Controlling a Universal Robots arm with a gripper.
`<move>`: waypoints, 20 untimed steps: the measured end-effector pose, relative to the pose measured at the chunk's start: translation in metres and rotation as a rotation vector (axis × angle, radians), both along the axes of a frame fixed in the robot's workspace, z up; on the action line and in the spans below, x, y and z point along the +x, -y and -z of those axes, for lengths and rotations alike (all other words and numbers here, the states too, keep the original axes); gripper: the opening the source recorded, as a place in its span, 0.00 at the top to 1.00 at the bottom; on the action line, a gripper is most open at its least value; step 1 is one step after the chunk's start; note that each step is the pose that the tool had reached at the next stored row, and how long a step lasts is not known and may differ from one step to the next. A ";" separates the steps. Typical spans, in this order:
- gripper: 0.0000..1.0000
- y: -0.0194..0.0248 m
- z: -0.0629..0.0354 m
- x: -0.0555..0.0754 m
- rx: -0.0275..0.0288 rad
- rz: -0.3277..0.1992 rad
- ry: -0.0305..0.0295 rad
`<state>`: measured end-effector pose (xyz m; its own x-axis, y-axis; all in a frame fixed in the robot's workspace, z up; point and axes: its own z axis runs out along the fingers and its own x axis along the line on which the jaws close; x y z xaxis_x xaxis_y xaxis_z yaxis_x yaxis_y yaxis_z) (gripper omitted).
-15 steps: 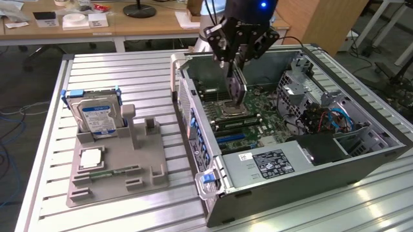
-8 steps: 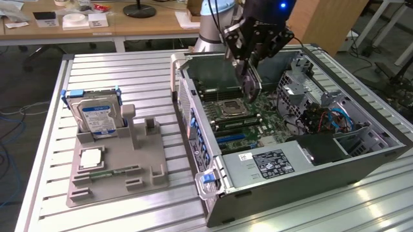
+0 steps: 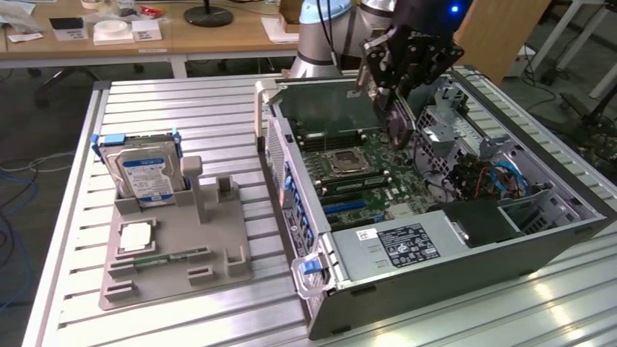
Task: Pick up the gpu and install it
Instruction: 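Pick up the gpu and move the gpu toward the slot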
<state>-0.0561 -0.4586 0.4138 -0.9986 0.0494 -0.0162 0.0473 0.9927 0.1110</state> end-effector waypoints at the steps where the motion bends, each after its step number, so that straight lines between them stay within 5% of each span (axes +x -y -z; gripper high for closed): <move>1: 0.73 0.0000 0.0000 0.004 0.0000 0.000 0.0001; 20: 0.73 -0.0001 0.0004 0.070 0.0001 0.000 0.0000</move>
<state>0.0138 -0.4585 0.4134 -0.9987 0.0492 -0.0162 0.0471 0.9927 0.1111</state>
